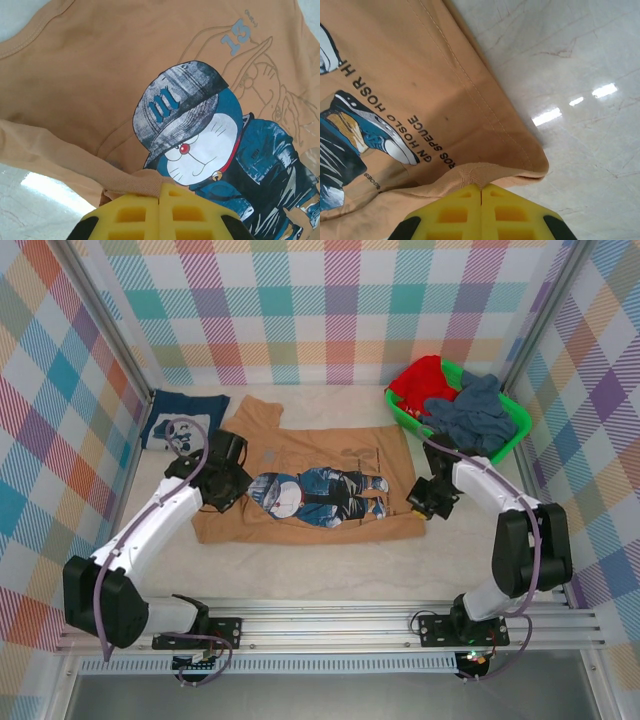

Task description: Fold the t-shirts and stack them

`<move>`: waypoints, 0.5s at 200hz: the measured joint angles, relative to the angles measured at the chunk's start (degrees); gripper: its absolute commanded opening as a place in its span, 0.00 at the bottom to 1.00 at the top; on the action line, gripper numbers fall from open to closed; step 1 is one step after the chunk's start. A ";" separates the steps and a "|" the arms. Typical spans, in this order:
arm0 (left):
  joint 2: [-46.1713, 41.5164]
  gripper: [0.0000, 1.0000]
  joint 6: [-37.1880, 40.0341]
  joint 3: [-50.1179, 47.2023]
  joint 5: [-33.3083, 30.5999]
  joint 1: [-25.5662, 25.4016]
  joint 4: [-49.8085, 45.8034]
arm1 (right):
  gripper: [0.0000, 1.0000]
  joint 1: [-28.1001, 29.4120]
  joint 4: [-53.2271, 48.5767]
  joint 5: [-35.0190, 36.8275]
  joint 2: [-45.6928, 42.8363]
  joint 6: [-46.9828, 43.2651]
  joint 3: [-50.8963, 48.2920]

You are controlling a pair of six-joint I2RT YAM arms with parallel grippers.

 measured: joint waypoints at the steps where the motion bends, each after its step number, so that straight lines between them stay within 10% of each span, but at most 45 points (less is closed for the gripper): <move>1: 0.04 0.00 0.02 0.00 0.00 0.02 0.02 | 0.00 -0.02 0.00 0.00 0.07 0.00 0.07; 100: 7.80 0.00 6.43 6.32 -1.27 3.13 1.38 | 0.00 -1.81 0.66 0.44 6.14 -1.29 5.05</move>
